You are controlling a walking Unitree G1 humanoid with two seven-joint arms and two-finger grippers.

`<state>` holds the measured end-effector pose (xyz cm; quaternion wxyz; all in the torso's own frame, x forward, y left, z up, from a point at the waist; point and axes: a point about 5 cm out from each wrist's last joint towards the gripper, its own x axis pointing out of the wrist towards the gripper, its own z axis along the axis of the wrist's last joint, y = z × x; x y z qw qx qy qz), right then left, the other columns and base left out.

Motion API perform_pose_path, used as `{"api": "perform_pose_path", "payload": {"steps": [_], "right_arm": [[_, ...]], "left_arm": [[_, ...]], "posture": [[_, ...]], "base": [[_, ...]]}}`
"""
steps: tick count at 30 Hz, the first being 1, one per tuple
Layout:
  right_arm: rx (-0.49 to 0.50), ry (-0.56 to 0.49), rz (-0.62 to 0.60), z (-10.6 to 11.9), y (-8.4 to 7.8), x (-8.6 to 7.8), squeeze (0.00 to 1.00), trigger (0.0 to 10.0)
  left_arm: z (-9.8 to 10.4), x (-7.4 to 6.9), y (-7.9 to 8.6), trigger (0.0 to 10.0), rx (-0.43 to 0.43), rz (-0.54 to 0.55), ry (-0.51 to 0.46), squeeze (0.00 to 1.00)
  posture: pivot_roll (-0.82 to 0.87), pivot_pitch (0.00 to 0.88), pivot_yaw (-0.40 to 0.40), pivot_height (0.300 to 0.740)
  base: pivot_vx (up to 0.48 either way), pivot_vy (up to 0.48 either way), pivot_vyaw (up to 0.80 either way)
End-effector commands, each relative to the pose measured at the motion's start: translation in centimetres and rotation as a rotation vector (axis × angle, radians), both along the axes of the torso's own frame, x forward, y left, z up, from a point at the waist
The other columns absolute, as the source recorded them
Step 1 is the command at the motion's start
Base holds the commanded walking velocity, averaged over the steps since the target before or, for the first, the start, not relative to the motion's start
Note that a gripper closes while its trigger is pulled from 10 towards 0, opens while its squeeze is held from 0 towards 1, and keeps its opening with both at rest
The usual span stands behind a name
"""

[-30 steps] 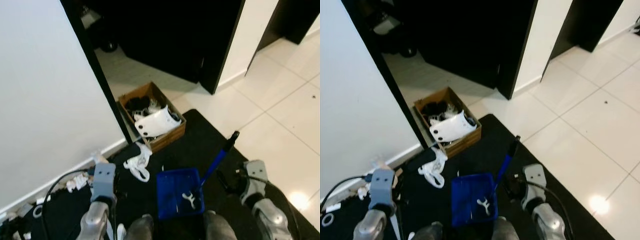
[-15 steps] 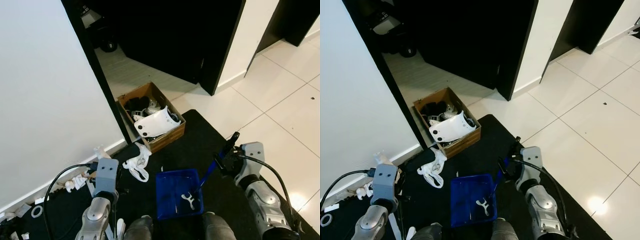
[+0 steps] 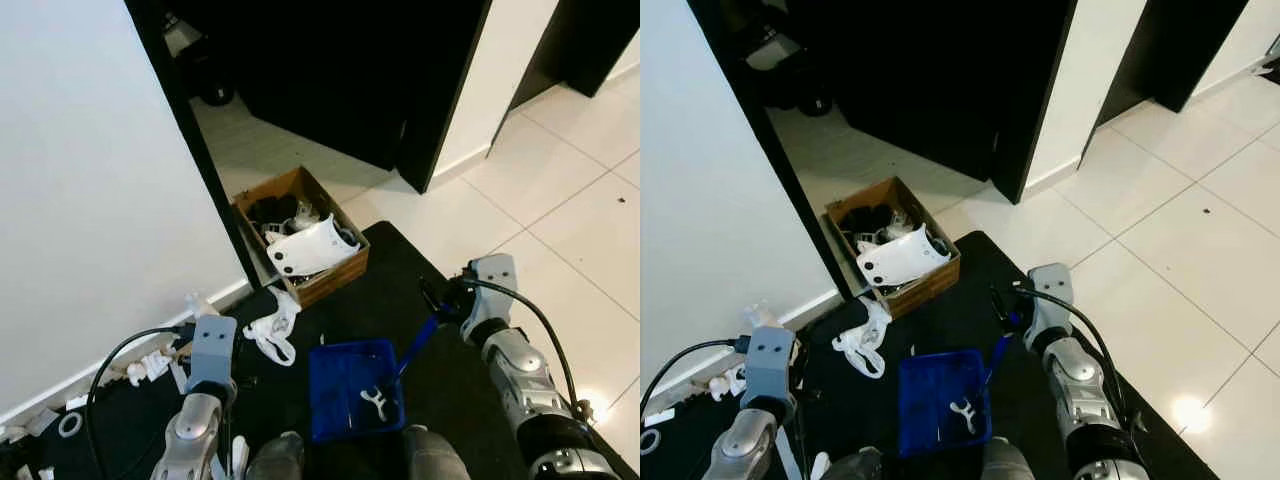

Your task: Sweep floor

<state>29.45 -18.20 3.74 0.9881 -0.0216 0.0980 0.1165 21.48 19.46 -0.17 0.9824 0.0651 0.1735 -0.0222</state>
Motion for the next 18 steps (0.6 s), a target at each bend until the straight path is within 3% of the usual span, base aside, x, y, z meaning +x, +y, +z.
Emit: {"api": "perform_pose_path", "payload": {"steps": [1, 10, 11, 13, 15, 16, 17, 18], "right_arm": [[-0.010, 0.047, 0.003, -0.76, 0.15, -0.18, 0.00, 10.0], [-0.020, 0.078, 0.006, -0.99, 0.23, 0.49, 0.00, 10.0], [-0.021, 0.078, 0.005, -0.97, 0.23, 0.55, 0.00, 5.9], [-0.022, 0.078, 0.004, -0.94, 0.23, 0.64, 0.00, 4.2], [-0.022, 0.076, 0.004, -0.92, 0.24, 0.70, 0.00, 1.4], [-0.022, 0.076, 0.004, -0.92, 0.24, 0.70, 0.00, 1.4], [-0.023, 0.076, 0.004, -0.92, 0.24, 0.72, 0.00, 0.0], [-0.024, 0.076, 0.003, -0.94, 0.22, 0.74, 0.00, 0.0]], "left_arm": [[0.23, -0.03, -0.21, 10.0, 0.001, 0.003, -0.012, 0.00], [0.17, -0.02, -0.10, 10.0, 0.005, 0.011, -0.008, 0.00], [0.16, -0.02, -0.10, 10.0, 0.005, 0.012, -0.008, 0.00], [0.16, -0.01, -0.11, 10.0, 0.004, 0.012, -0.008, 0.00], [0.14, -0.01, -0.15, 10.0, 0.003, 0.012, -0.007, 0.00], [0.14, -0.01, -0.15, 10.0, 0.003, 0.012, -0.007, 0.00], [0.13, -0.01, -0.17, 10.0, 0.003, 0.012, -0.006, 0.00], [0.11, -0.01, -0.23, 10.0, 0.001, 0.011, -0.005, 0.00]], "posture": [[0.01, 0.075, 0.005, 0.740], [0.02, 0.070, 0.003, 0.740], [0.02, 0.070, 0.002, 0.740], [0.02, 0.069, 0.002, 0.740], [0.02, 0.069, 0.001, 0.740], [0.02, 0.069, 0.001, 0.740], [0.02, 0.069, 0.000, 0.740], [0.02, 0.070, 0.000, 0.740]], "base": [[0.000, 0.000, 0.00], [0.000, 0.000, 0.00], [0.000, 0.000, 0.00], [0.000, 0.000, 0.00], [0.000, 0.000, 0.00], [0.000, 0.000, 0.00], [0.000, 0.000, 0.00], [0.000, 0.000, 0.00]]}}
